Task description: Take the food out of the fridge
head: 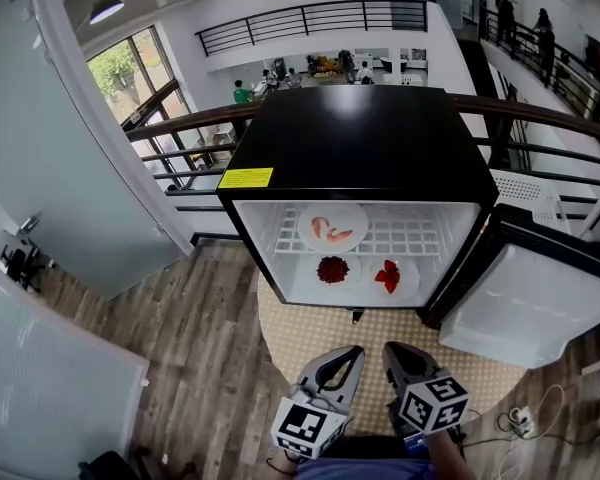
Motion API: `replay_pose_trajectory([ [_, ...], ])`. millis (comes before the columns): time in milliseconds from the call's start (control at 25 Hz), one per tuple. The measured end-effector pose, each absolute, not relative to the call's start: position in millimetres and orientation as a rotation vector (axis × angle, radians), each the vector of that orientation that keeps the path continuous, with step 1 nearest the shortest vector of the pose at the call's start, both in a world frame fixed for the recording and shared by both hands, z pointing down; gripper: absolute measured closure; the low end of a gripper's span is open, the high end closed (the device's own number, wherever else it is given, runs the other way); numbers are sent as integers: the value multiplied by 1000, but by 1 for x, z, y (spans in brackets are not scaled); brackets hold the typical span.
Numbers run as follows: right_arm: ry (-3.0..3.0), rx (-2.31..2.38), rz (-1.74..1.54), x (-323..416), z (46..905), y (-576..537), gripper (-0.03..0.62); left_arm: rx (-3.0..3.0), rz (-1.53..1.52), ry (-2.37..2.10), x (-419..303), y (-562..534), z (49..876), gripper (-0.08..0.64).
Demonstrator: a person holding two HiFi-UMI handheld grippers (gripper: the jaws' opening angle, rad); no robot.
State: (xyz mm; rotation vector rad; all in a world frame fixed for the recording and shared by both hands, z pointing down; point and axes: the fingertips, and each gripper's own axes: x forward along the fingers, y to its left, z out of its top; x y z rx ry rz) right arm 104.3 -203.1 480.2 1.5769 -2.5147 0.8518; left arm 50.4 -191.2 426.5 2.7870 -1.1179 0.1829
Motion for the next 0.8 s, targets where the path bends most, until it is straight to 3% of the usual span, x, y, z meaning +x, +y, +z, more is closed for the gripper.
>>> replay_pose_trajectory([
  [800, -2266, 1804, 1191, 119, 543, -265, 574, 2838, 297, -921, 56, -259, 474, 543],
])
